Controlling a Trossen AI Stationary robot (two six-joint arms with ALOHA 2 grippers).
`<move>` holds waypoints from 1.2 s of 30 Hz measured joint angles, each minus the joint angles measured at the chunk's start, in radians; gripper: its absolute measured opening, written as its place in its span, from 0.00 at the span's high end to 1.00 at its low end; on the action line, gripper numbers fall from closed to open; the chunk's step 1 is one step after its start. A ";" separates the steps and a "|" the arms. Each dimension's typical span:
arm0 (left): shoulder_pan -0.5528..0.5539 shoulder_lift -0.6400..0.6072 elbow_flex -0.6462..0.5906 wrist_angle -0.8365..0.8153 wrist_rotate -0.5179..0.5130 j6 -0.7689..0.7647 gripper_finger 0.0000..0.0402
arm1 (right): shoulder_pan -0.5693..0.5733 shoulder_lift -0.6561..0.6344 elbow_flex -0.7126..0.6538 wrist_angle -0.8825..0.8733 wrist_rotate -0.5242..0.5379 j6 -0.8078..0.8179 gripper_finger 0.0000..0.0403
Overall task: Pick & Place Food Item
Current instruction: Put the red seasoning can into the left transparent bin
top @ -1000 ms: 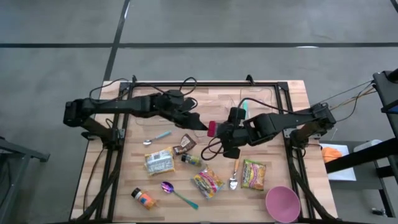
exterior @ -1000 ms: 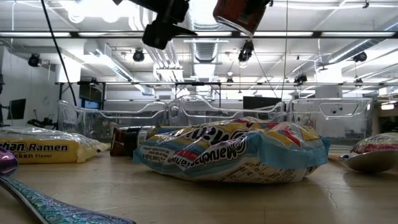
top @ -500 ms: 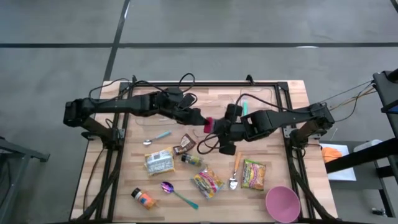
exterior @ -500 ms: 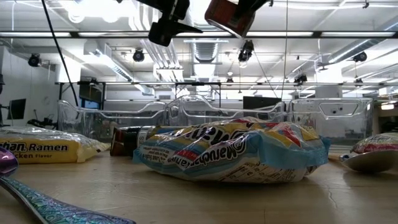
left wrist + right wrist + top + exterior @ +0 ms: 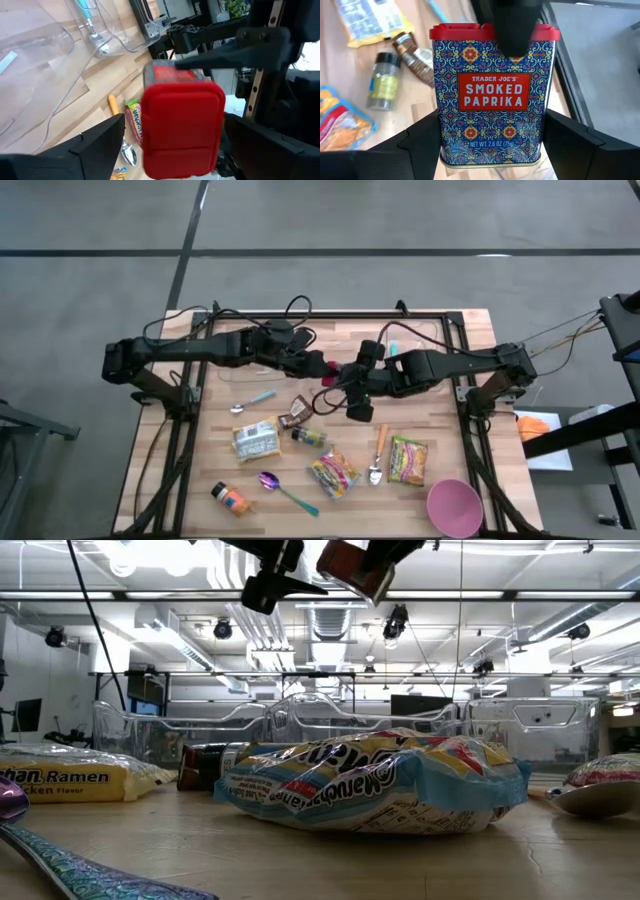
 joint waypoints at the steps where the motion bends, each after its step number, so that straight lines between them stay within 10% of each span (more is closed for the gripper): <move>1: 0.000 0.000 0.000 0.000 0.000 0.000 0.12 | -0.002 0.000 0.000 0.010 -0.001 -0.003 0.30; 10: 0.000 0.004 0.000 0.002 -0.003 0.012 0.17 | -0.005 0.000 0.000 0.056 -0.026 -0.015 0.30; 17: -0.001 0.004 0.000 0.012 0.004 0.026 0.46 | -0.005 0.000 -0.001 0.059 -0.022 -0.022 0.30; 36: 0.002 0.002 0.002 -0.006 0.012 0.019 0.46 | -0.005 0.000 -0.001 0.066 -0.026 -0.010 0.26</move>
